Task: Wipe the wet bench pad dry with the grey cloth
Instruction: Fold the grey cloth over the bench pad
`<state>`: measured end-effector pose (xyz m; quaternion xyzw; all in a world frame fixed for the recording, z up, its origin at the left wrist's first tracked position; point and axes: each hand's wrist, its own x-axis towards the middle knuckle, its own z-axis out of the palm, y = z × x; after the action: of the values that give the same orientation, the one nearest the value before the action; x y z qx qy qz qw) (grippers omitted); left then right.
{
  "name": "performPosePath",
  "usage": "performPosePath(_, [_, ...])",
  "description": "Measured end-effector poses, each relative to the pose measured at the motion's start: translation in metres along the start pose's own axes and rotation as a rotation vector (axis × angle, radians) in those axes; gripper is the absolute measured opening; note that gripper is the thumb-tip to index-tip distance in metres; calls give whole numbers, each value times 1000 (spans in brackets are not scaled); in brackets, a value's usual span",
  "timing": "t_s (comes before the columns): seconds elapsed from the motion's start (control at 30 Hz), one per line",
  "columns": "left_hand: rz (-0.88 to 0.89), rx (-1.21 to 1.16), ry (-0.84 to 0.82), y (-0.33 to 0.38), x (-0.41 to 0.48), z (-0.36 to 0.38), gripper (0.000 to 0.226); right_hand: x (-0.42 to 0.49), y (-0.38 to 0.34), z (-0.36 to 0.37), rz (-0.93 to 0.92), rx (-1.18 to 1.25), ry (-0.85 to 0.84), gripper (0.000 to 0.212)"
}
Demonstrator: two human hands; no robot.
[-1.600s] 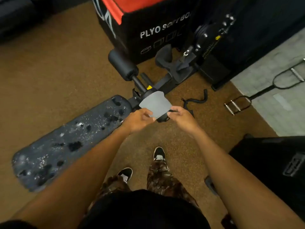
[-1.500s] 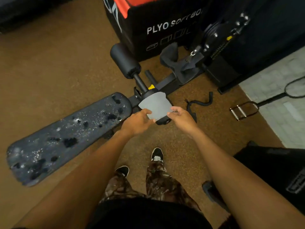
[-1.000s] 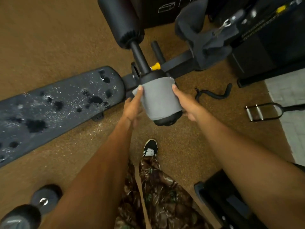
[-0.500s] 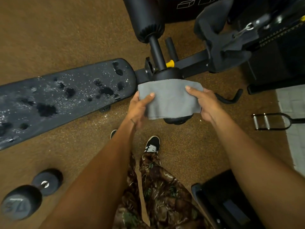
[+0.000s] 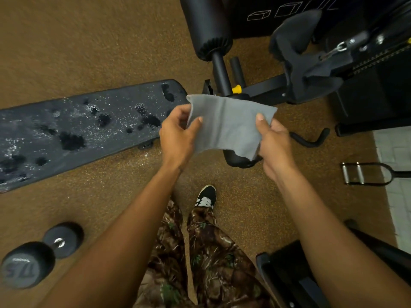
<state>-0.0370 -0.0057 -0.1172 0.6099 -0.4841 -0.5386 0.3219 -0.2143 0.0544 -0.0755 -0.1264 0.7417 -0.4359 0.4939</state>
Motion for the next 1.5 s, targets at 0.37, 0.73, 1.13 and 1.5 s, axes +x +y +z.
performPosePath(0.37, [591,482,16,3,-38,-14,18,-33,22,81,200,432,-274,58])
performPosePath(0.73, [440,427,95,-15,-30,-53,29,-16,32,112,352,453,-294,57])
performPosePath(1.13, [-310,-384,-323,-33,49,-90,20,-7,26,129,504,396,-482,37])
performPosePath(1.5, [288,848,-196,-114,123,-91,59,86,83,179,480,388,-275,31])
